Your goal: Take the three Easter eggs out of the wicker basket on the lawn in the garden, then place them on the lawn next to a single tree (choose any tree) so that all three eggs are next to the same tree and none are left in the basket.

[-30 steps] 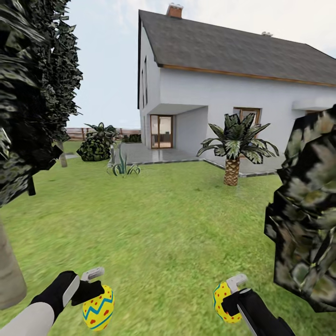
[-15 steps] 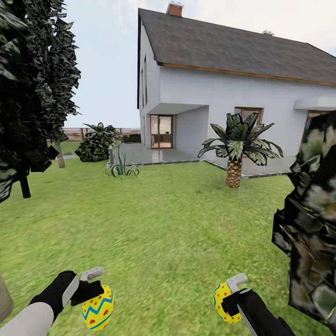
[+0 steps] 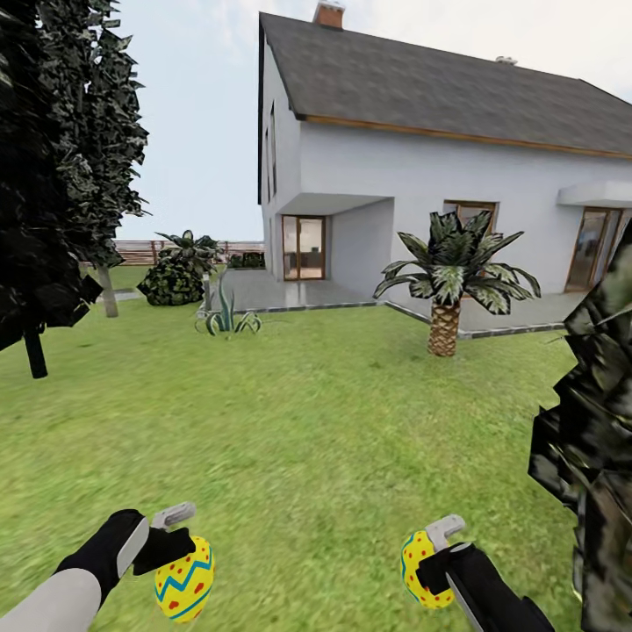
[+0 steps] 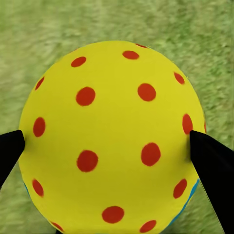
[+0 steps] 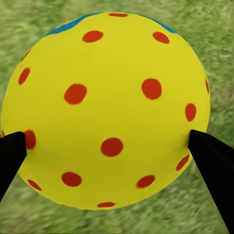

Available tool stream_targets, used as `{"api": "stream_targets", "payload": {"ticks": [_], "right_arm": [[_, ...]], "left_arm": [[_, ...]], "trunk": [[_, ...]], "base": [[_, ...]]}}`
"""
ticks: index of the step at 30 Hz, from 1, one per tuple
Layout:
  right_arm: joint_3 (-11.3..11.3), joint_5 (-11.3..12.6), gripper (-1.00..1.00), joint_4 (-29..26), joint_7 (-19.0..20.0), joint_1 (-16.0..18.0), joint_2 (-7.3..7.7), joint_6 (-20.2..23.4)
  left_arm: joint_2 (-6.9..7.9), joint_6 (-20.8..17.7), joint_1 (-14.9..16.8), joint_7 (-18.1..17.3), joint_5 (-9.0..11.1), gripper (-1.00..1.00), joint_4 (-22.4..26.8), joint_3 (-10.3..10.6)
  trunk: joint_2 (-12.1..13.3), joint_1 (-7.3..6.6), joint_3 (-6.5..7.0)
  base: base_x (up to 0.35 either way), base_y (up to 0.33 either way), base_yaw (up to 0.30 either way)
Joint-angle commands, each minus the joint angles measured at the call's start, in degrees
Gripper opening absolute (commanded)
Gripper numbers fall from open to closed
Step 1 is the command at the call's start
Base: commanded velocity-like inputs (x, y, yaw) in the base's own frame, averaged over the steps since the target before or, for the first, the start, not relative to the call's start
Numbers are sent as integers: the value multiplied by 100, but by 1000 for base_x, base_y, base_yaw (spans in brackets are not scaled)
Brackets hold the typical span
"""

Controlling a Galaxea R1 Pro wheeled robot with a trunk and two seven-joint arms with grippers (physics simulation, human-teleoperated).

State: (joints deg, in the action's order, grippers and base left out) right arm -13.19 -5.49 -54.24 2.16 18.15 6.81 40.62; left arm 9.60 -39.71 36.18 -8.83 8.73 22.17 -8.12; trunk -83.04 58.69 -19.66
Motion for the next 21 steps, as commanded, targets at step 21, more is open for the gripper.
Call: {"api": "stream_targets", "payload": {"ticks": [21], "right_arm": [[1312, -106, -100, 410, -168, 4, 79, 565]], "left_arm": [[-7, -28, 3, -5, 14, -100, 7, -32]], "trunk": [[-4, 3, -7]], "base": [[327, 0, 0]]}}
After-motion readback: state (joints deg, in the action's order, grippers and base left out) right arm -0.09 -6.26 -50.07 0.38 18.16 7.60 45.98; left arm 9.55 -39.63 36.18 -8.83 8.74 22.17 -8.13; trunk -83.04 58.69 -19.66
